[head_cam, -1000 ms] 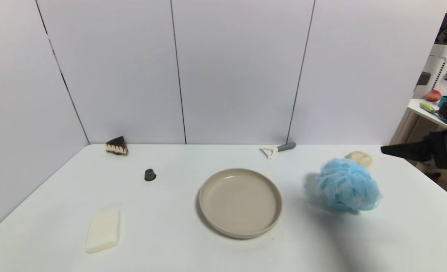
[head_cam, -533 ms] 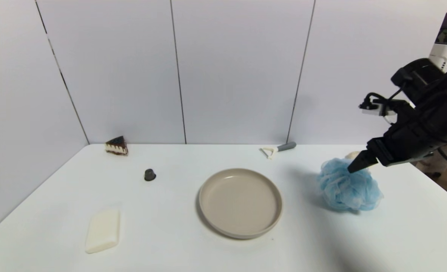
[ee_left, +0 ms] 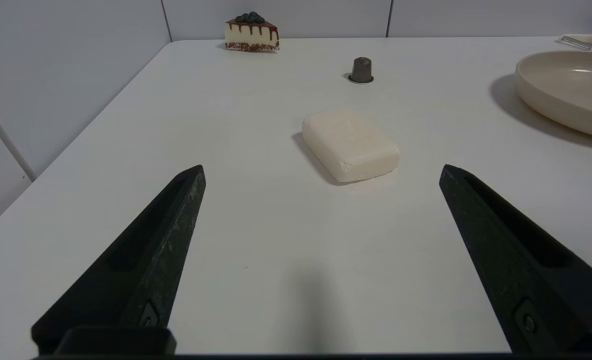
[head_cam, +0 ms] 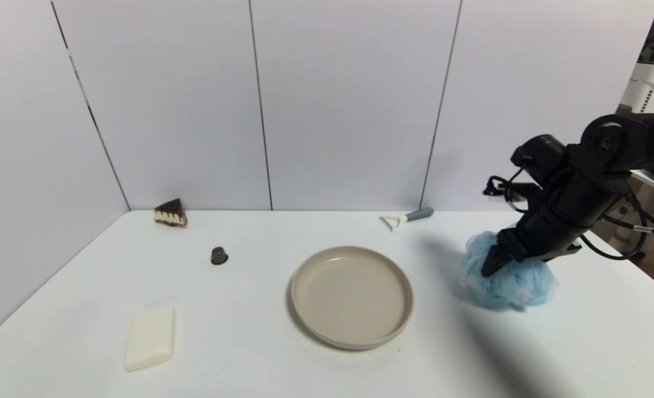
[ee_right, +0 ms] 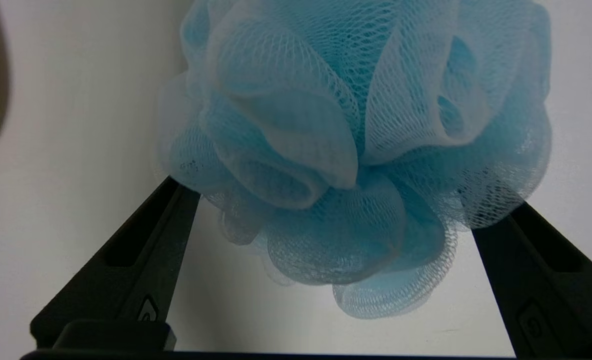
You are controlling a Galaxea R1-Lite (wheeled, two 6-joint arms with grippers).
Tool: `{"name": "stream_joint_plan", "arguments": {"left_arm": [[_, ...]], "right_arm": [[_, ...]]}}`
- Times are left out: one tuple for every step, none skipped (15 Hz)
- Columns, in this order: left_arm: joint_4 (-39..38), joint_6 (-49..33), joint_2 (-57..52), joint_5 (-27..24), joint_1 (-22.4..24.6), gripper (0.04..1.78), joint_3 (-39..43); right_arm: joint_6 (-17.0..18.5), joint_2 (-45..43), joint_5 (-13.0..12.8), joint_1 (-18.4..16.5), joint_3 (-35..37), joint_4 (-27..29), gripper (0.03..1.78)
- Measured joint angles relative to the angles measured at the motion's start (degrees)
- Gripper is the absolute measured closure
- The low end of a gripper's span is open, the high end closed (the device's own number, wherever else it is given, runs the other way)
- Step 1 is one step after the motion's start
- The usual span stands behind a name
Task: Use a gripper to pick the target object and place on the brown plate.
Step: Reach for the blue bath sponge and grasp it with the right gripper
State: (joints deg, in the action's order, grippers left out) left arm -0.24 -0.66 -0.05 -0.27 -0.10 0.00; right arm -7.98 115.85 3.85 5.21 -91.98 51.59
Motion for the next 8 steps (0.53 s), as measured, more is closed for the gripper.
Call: {"name": "stream_joint_plan", "arguments": {"left_arm": [[0.02, -0.02, 0.0, 0.02, 0.0, 0.13, 0.0], [0.0, -0.02, 0.0, 0.02, 0.0, 0.13, 0.0], [0.0, -0.02, 0.0, 0.0, 0.0, 0.13, 0.0], [0.02, -0.02, 0.0, 0.0, 0.0, 0.13, 0.0], [0.02, 0.0, 0.0, 0.02, 0.0, 0.13, 0.0], [0.02, -0.02, 0.0, 0.0, 0.0, 0.13, 0.0], [0.02, -0.02, 0.0, 0.02, 0.0, 0.13, 0.0], [0.02, -0.02, 0.0, 0.0, 0.0, 0.13, 0.0]], "right_arm": [[-0.11, 0.89, -0.06, 0.02, -0.02, -0.13, 0.12], [-0.17, 1.6, -0.13, 0.02, 0.0, -0.18, 0.12], [-0.13, 2.23, -0.16, 0.02, 0.26, -0.16, 0.3], [-0.17, 2.76, -0.17, 0.0, 0.66, -0.16, 0.47], [-0.15, 3.12, -0.2, -0.02, 1.05, -0.13, 0.61], [-0.15, 3.41, -0.27, -0.02, 1.29, -0.09, 0.74], [-0.13, 3.52, -0.3, -0.04, 1.51, -0.07, 0.86], [-0.13, 3.5, -0.3, -0.04, 1.6, -0.07, 0.94]]}}
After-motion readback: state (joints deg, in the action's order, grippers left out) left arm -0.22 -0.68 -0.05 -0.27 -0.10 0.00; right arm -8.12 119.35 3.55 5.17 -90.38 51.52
